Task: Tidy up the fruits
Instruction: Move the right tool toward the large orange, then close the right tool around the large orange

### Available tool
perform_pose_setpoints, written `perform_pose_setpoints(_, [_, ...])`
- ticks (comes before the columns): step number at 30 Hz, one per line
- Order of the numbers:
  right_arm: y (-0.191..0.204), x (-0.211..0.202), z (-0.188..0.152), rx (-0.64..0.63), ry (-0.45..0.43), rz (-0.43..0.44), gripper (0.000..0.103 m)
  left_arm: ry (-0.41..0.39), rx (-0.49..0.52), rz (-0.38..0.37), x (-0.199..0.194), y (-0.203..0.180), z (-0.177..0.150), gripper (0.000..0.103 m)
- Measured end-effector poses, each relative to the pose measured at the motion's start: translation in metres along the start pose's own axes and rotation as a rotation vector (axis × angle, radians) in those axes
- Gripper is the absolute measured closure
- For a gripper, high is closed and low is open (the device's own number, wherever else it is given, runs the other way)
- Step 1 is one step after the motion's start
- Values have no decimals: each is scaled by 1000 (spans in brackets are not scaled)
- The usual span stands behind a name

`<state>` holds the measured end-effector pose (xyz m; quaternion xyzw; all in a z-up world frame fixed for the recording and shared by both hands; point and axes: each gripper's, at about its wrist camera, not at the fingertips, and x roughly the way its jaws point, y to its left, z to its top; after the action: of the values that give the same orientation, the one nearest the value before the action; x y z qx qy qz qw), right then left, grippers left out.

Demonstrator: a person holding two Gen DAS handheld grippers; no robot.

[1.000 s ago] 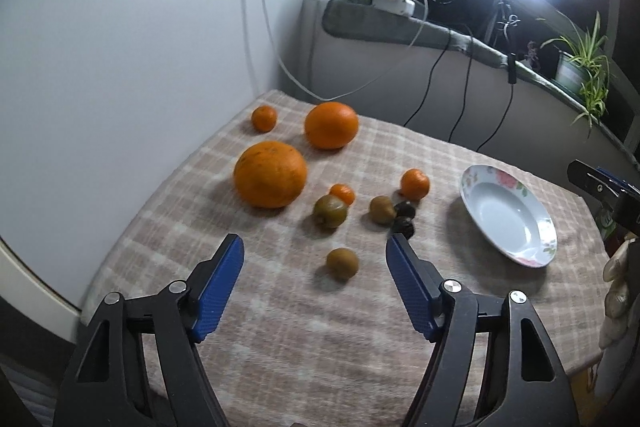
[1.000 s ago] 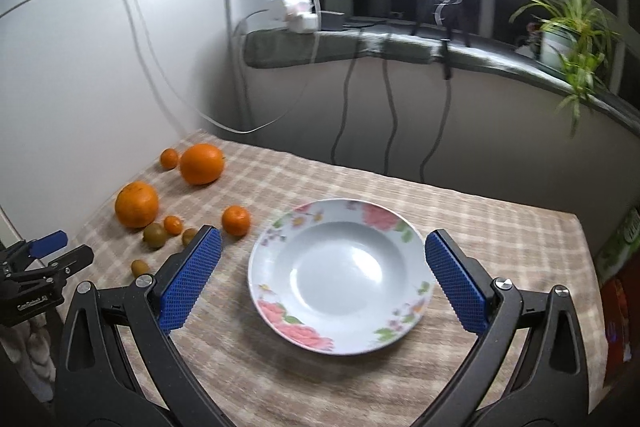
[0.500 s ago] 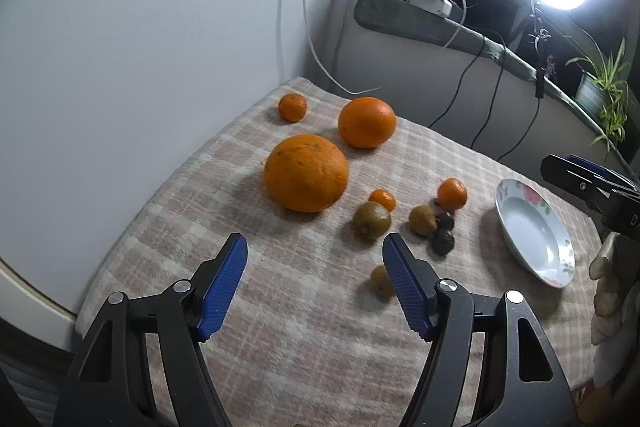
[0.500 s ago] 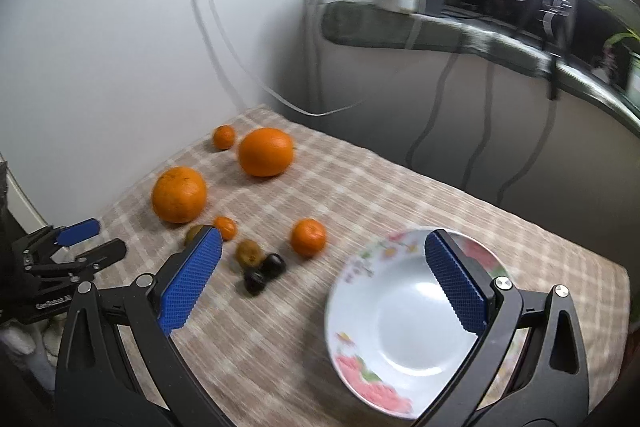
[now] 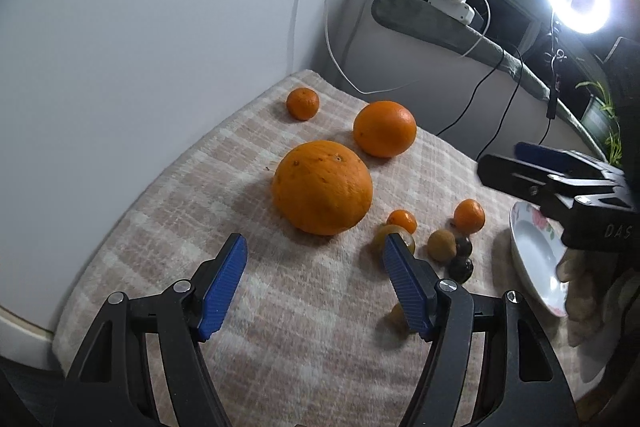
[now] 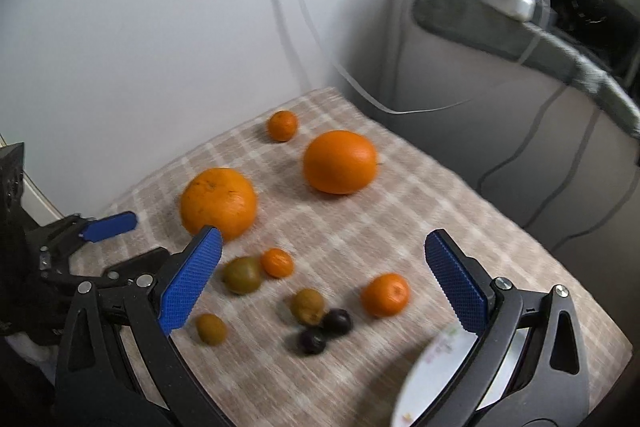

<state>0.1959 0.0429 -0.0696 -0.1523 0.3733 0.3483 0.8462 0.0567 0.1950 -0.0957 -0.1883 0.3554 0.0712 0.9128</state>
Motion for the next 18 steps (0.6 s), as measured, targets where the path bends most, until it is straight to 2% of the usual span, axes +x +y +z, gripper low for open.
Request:
perform_pose_setpoints(2, [3,11,4,-6,23,28,8,6,-18,-13,5,4,2,33])
perform_pose_setpoints(9, [12,45,10,-23,90,134,8,34,-49,-40,21,12,6,37])
perform_pose_setpoints(12, [10,60,13,9,124,202,17,45,-68,-58,27,14,8,37])
perform_pose_setpoints(18, [9,81,17,56,162,301,18,61,-83,-92,35,17,14,38])
